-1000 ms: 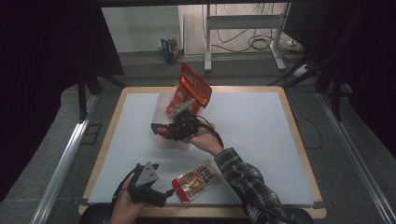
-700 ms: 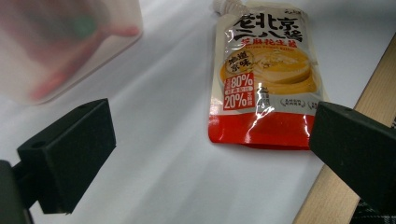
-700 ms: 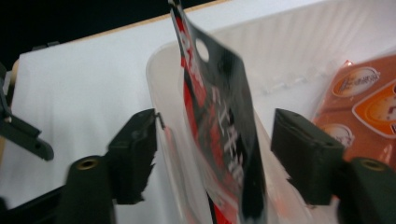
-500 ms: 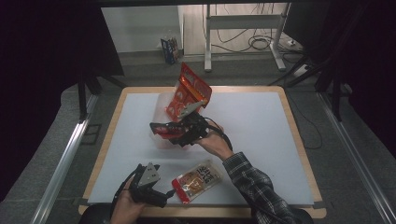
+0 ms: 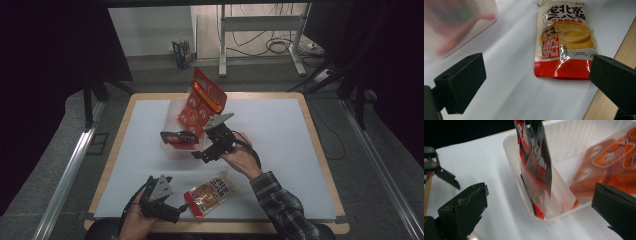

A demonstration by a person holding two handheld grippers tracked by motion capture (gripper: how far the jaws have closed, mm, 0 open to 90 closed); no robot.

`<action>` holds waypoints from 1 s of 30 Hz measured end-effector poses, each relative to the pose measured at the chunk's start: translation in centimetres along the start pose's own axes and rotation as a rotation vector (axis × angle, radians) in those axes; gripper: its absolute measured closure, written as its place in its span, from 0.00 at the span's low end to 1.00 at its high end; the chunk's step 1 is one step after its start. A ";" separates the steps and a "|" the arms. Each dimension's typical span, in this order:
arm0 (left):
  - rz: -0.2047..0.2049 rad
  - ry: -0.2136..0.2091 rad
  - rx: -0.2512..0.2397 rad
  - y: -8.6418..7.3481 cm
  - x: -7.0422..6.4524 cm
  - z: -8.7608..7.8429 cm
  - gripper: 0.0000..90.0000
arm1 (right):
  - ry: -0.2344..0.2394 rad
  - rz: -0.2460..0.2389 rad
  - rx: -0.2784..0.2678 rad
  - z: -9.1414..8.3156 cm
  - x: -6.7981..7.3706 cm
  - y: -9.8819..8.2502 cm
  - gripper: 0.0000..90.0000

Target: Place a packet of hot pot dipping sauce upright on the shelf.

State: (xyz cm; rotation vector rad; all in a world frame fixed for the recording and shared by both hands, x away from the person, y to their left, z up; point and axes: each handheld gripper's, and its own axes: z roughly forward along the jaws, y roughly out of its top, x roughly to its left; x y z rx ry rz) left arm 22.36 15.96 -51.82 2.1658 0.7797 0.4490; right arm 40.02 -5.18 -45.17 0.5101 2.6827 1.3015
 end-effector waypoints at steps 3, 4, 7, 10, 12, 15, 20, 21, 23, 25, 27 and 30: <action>0.012 0.000 -0.003 0.0 -0.1 0.1 0.01 | -0.006 0.007 -0.003 -0.4 0.0 -0.6 0.00; 0.016 0.000 -0.004 0.0 -0.1 0.1 0.01 | -0.002 0.012 0.001 -0.6 0.0 -0.8 0.00; 0.025 0.000 -0.013 -0.1 -0.1 0.2 0.00 | -0.004 0.021 0.036 -1.3 -0.1 -1.4 0.00; 0.028 -0.001 -0.020 -0.2 0.0 0.2 0.00 | -0.003 0.038 0.027 -1.7 -0.1 -1.7 0.00; 0.032 0.005 -0.031 -0.2 0.1 0.1 0.00 | -0.008 0.047 0.012 -2.3 -0.1 -2.2 0.00; 0.045 0.020 -0.051 -0.3 0.2 0.0 0.00 | -0.006 0.059 0.011 -2.7 -0.1 -2.7 0.00; 0.031 0.010 -0.093 -0.4 0.6 -0.1 0.01 | -0.008 0.061 0.016 -3.0 0.1 -3.3 0.00; 0.033 0.017 -0.101 -0.4 0.7 -0.2 0.01 | -0.023 0.052 0.022 -3.2 0.2 -3.7 0.00; 0.031 0.016 -0.103 -0.5 0.8 -0.2 0.01 | -0.033 0.054 0.026 -3.4 0.3 -4.0 0.00; 0.028 0.013 -0.104 -0.5 0.8 -0.2 0.01 | -0.039 0.056 0.031 -3.5 0.3 -4.1 0.01; 0.029 -0.001 -0.105 -0.5 0.8 -0.1 0.01 | -0.056 0.059 0.036 -3.9 0.5 -4.5 0.01; 0.052 -0.018 -0.100 -0.4 0.6 0.0 0.01 | -0.065 0.064 0.042 -4.3 0.8 -4.9 0.01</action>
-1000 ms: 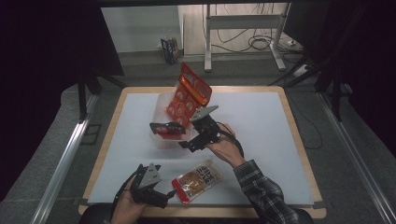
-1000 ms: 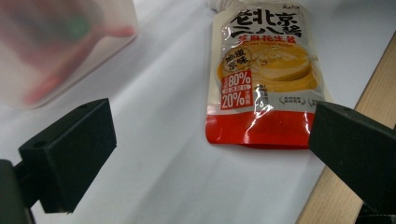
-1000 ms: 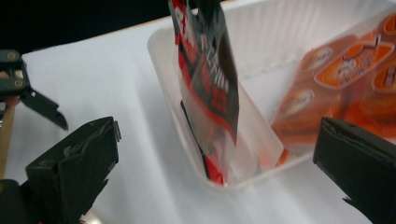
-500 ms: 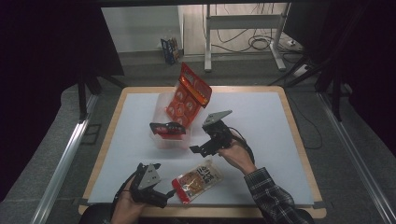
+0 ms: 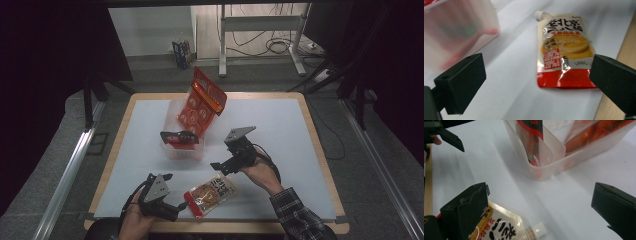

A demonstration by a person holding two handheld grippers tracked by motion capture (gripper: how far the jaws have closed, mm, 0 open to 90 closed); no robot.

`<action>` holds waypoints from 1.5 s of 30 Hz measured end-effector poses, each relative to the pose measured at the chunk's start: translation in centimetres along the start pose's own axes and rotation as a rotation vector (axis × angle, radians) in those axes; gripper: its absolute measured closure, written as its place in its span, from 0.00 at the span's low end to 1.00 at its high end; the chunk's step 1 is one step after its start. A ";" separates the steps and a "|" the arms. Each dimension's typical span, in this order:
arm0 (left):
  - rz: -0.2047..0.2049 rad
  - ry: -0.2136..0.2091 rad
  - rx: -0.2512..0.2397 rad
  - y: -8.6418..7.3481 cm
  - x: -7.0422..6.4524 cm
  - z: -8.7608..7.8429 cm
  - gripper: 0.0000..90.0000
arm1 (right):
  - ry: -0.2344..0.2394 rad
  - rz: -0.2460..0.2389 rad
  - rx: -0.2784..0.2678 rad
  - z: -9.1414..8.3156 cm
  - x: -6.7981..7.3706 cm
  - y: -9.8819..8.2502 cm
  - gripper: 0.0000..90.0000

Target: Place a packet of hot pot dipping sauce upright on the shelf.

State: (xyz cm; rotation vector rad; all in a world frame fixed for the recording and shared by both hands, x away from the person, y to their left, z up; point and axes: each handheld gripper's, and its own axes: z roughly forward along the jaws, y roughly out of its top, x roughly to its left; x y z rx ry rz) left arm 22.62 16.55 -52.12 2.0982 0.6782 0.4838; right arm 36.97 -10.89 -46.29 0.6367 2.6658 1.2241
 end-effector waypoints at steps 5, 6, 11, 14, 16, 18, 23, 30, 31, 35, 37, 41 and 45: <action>0.041 -0.004 0.019 0.1 -0.6 0.3 0.00 | -0.011 -0.003 -0.005 -0.7 0.4 -0.7 0.01; 0.037 -0.003 0.022 0.2 -0.6 0.3 0.00 | -0.010 -0.004 -0.008 -0.8 0.4 -0.8 0.01; -0.006 -0.009 0.039 0.2 -0.4 0.2 0.00 | -0.017 0.021 -0.004 -1.2 0.8 -1.7 0.01; -0.019 -0.022 0.051 0.2 -0.4 0.2 0.00 | -0.014 0.038 -0.006 -1.4 0.9 -2.2 0.01; -0.022 -0.028 0.055 0.2 -0.4 0.2 0.00 | -0.018 0.039 -0.010 -1.5 0.9 -2.3 0.01; -0.027 -0.032 0.058 0.3 -0.5 0.2 0.00 | -0.030 0.041 -0.012 -2.0 1.0 -2.7 0.01; -0.058 -0.048 0.058 0.3 -0.5 0.2 0.00 | -0.049 0.035 -0.007 -2.6 1.2 -3.3 0.01; -0.098 -0.068 0.033 0.3 -0.3 0.0 0.00 | -0.069 0.035 0.000 -3.2 1.5 -4.7 0.01; -0.098 -0.057 0.030 0.3 -0.3 0.1 0.01 | -0.072 0.042 0.003 -3.5 1.6 -5.1 0.02; -0.087 -0.053 0.033 0.4 -0.5 0.3 0.04 | -0.089 0.060 0.000 -3.9 1.7 -6.1 0.02; -0.079 -0.059 0.032 0.4 -0.6 0.4 0.09 | -0.097 0.077 -0.019 -4.1 1.8 -6.6 0.03; -0.059 -0.084 0.028 0.5 -0.9 0.5 0.29 | -0.108 0.103 -0.028 -4.3 2.0 -7.2 0.04; -0.044 -0.129 0.020 0.6 -1.2 0.9 0.60 | -0.112 0.094 -0.004 -4.2 2.2 -7.6 0.06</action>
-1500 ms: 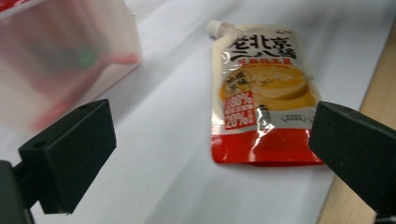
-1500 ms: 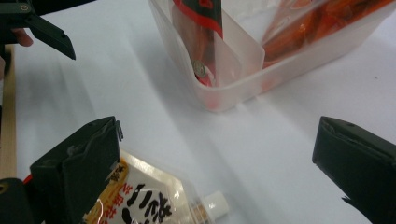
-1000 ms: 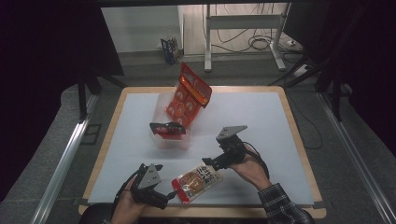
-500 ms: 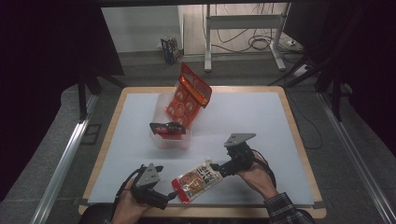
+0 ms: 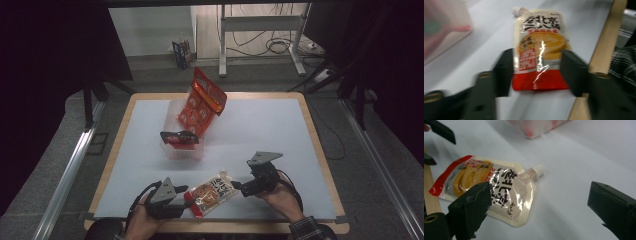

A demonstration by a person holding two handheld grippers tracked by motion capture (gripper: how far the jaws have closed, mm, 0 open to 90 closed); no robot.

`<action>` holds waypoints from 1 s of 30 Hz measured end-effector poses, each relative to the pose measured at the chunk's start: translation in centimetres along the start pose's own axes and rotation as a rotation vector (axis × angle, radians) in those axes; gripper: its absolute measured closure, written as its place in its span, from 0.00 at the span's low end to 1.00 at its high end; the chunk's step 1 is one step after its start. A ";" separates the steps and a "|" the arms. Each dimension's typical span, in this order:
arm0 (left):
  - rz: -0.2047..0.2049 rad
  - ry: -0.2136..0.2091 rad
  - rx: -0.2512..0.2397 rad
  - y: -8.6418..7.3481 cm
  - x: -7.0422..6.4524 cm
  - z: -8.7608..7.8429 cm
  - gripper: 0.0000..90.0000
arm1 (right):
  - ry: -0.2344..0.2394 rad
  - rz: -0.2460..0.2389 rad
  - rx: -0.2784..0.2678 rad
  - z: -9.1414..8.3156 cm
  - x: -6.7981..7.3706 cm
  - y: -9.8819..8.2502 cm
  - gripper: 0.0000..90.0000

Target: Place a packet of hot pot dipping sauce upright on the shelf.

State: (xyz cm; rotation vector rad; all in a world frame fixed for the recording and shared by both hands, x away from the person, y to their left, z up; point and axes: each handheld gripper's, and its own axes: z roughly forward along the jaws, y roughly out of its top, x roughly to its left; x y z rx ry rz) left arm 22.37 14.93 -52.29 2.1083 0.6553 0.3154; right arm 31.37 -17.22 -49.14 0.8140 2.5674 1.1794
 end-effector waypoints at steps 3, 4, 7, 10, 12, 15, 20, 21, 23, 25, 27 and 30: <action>-0.021 -0.043 -0.011 0.1 0.1 0.1 0.84 | 0.005 -0.003 0.008 0.1 0.1 -0.1 0.08; -0.031 -0.059 -0.017 0.1 0.2 0.2 0.91 | 0.010 -0.008 0.019 0.2 0.2 -0.1 0.09; -0.040 -0.076 -0.021 0.1 0.3 0.3 1.00 | 0.014 -0.016 0.027 0.3 0.3 -0.1 0.10; -0.050 -0.083 -0.020 0.1 0.4 0.6 1.00 | 0.025 -0.025 0.036 0.5 0.4 -0.2 0.12; -0.047 -0.082 -0.020 0.1 0.3 0.7 1.00 | 0.026 -0.026 0.041 0.6 0.5 -0.2 0.12; -0.026 -0.077 -0.011 0.2 0.1 1.1 1.00 | 0.026 -0.024 0.049 0.8 0.5 -0.3 0.12; -0.005 -0.052 0.059 0.2 -0.3 2.3 1.00 | 0.035 -0.017 0.058 1.0 0.5 -0.4 0.12; -0.005 -0.052 0.059 0.2 -0.3 2.3 1.00 | 0.035 -0.021 0.057 1.0 0.5 -0.4 0.12; -0.032 -0.071 0.071 -0.1 0.0 2.6 1.00 | 0.037 -0.020 0.056 1.1 0.5 -0.4 0.12; -0.045 -0.080 0.074 -0.2 0.2 2.7 1.00 | 0.038 -0.018 0.057 1.1 0.5 -0.4 0.12; -0.060 -0.086 0.083 -0.4 0.4 2.7 1.00 | 0.040 -0.017 0.058 1.1 0.5 -0.4 0.12; -0.077 -0.088 0.100 -0.7 0.6 2.8 1.00 | 0.049 -0.014 0.056 1.1 0.6 -0.5 0.12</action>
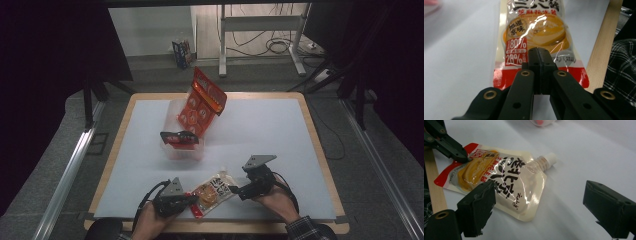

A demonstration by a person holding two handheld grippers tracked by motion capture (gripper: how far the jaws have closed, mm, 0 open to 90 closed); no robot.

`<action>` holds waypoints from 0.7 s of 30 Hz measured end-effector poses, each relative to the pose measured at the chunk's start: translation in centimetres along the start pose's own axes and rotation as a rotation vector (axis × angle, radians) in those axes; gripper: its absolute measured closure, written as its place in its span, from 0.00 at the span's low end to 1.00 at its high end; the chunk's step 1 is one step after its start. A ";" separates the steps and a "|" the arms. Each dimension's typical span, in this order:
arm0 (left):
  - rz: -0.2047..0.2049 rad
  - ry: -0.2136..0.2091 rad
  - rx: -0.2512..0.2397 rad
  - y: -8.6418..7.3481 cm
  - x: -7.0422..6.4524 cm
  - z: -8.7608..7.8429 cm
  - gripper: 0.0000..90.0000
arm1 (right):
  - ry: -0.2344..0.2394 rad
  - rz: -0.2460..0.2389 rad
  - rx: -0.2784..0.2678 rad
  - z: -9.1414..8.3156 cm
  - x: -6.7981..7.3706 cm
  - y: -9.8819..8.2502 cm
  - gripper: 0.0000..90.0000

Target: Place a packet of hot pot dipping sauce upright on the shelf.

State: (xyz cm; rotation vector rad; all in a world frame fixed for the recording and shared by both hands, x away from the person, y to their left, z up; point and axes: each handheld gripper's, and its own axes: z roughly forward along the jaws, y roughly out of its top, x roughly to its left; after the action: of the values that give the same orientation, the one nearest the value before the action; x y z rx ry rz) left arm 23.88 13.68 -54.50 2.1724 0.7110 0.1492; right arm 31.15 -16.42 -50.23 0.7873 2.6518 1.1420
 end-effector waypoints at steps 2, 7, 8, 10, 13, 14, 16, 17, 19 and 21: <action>-0.001 0.009 0.007 0.0 -0.1 0.0 1.00 | 0.009 0.004 0.002 0.1 0.0 0.0 0.12; -0.005 0.024 0.013 -0.2 -0.2 0.0 1.00 | 0.032 0.011 0.019 0.4 0.2 -0.1 0.11; -0.004 0.032 0.015 -0.3 -0.3 0.0 1.00 | 0.051 0.019 0.026 0.6 0.4 -0.2 0.10; -0.004 0.038 0.016 -0.3 -0.4 0.0 1.00 | 0.071 0.026 0.040 1.1 0.6 -0.2 0.10; -0.009 0.036 0.015 -0.3 -0.4 -0.1 1.00 | 0.086 0.036 0.051 1.4 0.8 -0.3 0.09; -0.012 0.033 0.016 -0.3 -0.3 -0.1 1.00 | 0.100 0.041 0.065 1.8 0.9 -0.4 0.09; -0.011 0.034 0.017 -0.3 -0.4 -0.1 1.00 | 0.107 0.050 0.085 2.2 1.0 -0.5 0.09; -0.011 0.034 0.017 -0.3 -0.4 -0.1 1.00 | 0.107 0.050 0.085 2.2 1.0 -0.5 0.09; -0.013 0.033 0.014 -0.4 -0.3 -0.1 1.00 | 0.128 0.059 0.095 2.6 1.0 -0.6 0.09; -0.015 0.032 0.012 -0.4 -0.3 -0.1 1.00 | 0.132 0.056 0.098 3.0 1.3 -0.6 0.08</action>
State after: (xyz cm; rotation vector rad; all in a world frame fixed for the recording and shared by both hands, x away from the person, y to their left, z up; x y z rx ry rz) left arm 23.41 13.75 -54.70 2.1803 0.7480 0.1723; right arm 30.79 -14.20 -52.66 0.8355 2.8306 1.1215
